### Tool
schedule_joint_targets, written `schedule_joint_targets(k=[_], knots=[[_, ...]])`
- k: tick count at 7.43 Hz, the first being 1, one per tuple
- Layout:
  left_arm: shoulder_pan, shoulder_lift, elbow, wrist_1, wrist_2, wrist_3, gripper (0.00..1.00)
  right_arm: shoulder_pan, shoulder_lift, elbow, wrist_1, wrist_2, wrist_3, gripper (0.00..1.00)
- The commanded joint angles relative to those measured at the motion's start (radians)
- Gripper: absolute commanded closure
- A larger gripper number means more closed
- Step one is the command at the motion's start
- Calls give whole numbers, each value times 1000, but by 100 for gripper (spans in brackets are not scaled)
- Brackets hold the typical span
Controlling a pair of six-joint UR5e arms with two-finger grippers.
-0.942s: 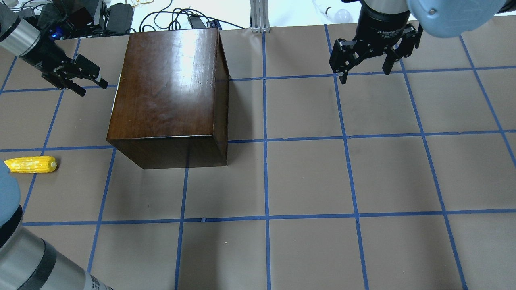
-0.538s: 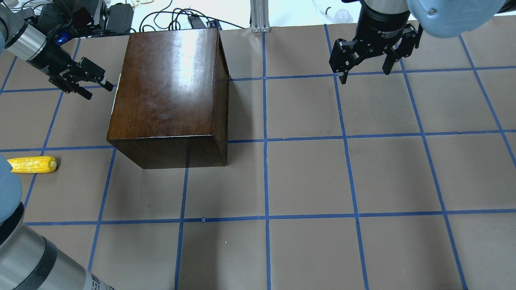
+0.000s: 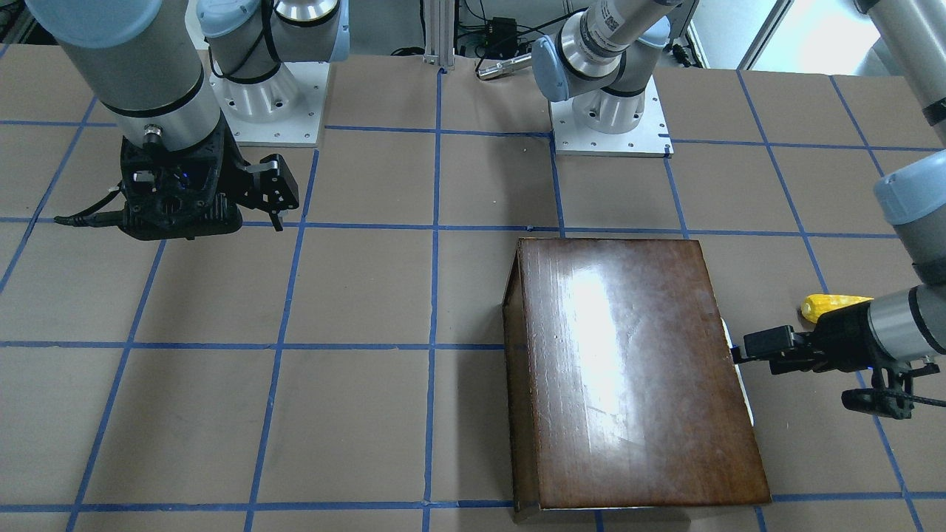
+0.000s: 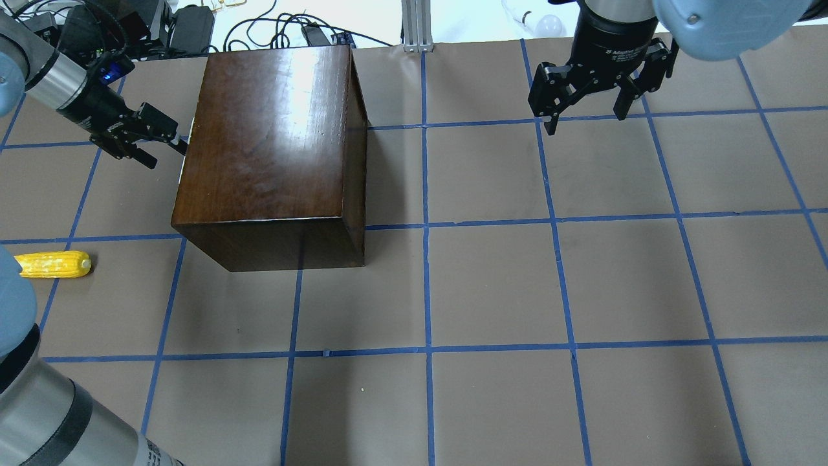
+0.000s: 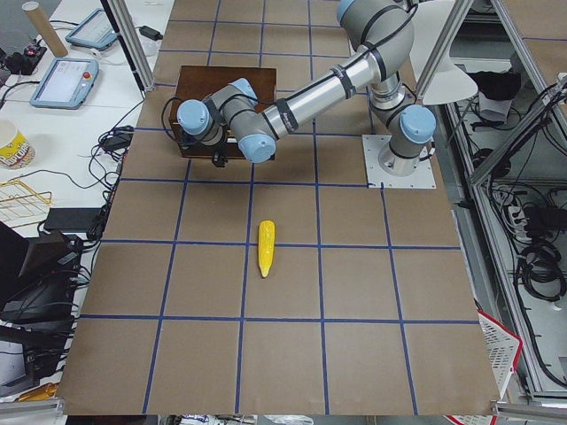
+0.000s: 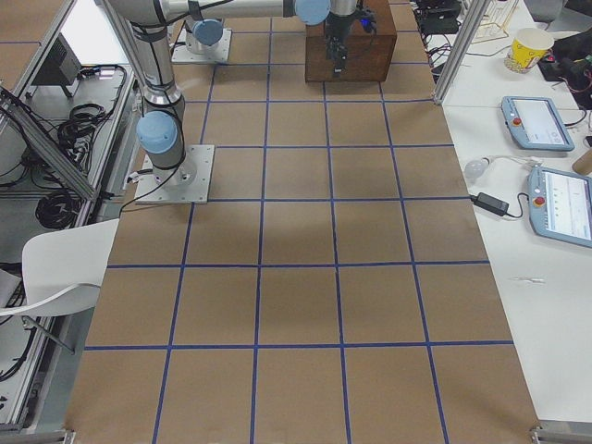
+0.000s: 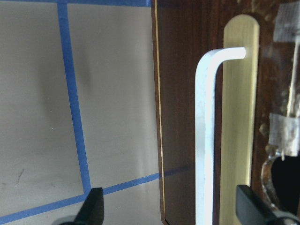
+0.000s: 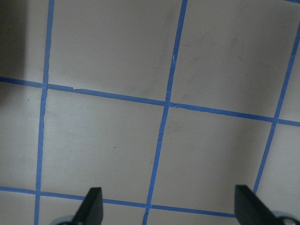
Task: Open drawer and put corn inside
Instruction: 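Close the left gripper on the white drawer handle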
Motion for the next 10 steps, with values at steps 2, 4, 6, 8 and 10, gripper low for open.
schedule_joint_targets(k=[2, 4, 6, 8, 10], knots=[[-1, -1, -24, 12, -2, -18, 0, 0, 0, 0, 1, 0, 1, 0], [-1, -3, -36, 26, -21, -18, 0, 0, 0, 0, 0, 0, 1, 0], [-1, -1, -44, 26, -19, -18, 0, 0, 0, 0, 0, 0, 0, 0], [-1, -3, -48, 28, -22, -18, 0, 0, 0, 0, 0, 0, 1, 0], [-1, -18, -50, 34, -21, -18, 0, 0, 0, 0, 0, 0, 0, 0]])
